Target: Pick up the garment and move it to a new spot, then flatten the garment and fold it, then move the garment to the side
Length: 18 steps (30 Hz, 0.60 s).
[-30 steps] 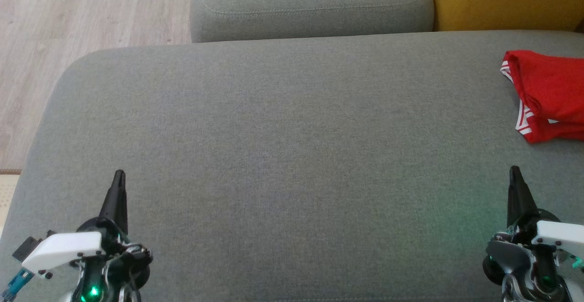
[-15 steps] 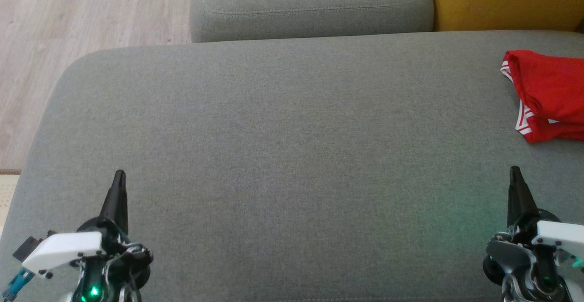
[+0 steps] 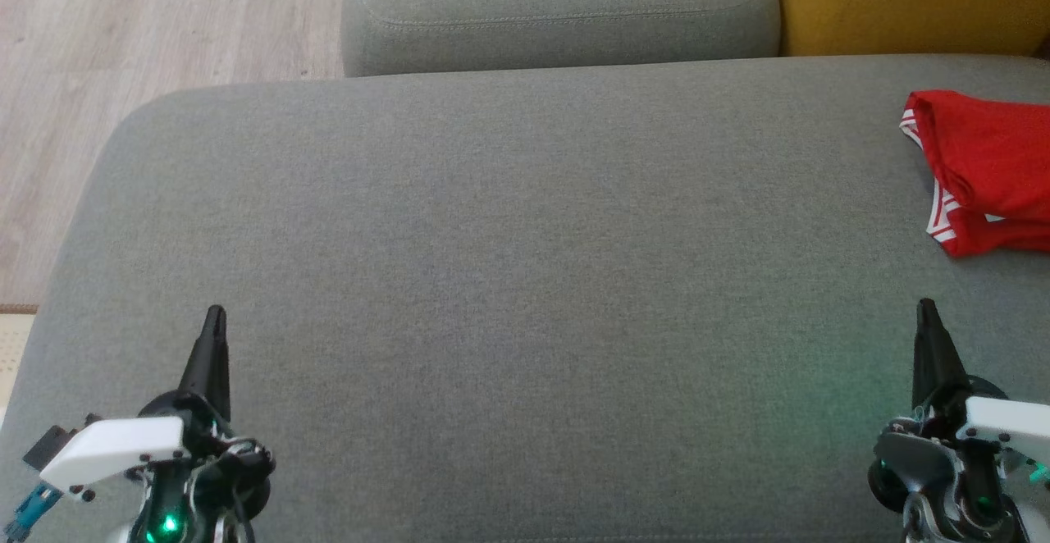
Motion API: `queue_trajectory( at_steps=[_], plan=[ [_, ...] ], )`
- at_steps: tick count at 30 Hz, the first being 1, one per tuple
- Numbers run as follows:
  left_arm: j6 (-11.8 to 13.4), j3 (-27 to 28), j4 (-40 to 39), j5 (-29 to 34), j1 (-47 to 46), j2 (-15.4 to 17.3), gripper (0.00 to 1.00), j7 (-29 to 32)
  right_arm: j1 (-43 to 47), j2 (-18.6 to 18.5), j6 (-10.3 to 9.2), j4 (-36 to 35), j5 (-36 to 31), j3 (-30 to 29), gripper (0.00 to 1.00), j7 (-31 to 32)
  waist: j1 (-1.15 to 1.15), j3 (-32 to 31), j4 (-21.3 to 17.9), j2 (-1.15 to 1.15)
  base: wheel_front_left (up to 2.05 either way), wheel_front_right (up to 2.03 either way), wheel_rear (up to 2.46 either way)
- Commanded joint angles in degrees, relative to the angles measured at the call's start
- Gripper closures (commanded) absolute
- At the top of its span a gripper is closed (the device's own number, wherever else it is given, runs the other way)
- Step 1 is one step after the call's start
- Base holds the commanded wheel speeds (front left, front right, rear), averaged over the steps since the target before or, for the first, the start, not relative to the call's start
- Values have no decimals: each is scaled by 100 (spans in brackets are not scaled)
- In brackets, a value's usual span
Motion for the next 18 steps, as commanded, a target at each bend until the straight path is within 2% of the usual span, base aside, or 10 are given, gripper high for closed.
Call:
queue_trajectory(
  at_steps=[1, 18],
  plan=[
    [-41, 204, -179, -11, -289, 47, 100, 46, -317, -42, -5, -183, -39, 112, 100, 45, 0, 0, 0, 0, 0, 0, 0],
    [-41, 206, -179, -10, -289, 46, 100, 47, -318, -37, -5, -182, -45, 105, 100, 51, 0, 0, 0, 0, 0, 0, 0]
  ],
)
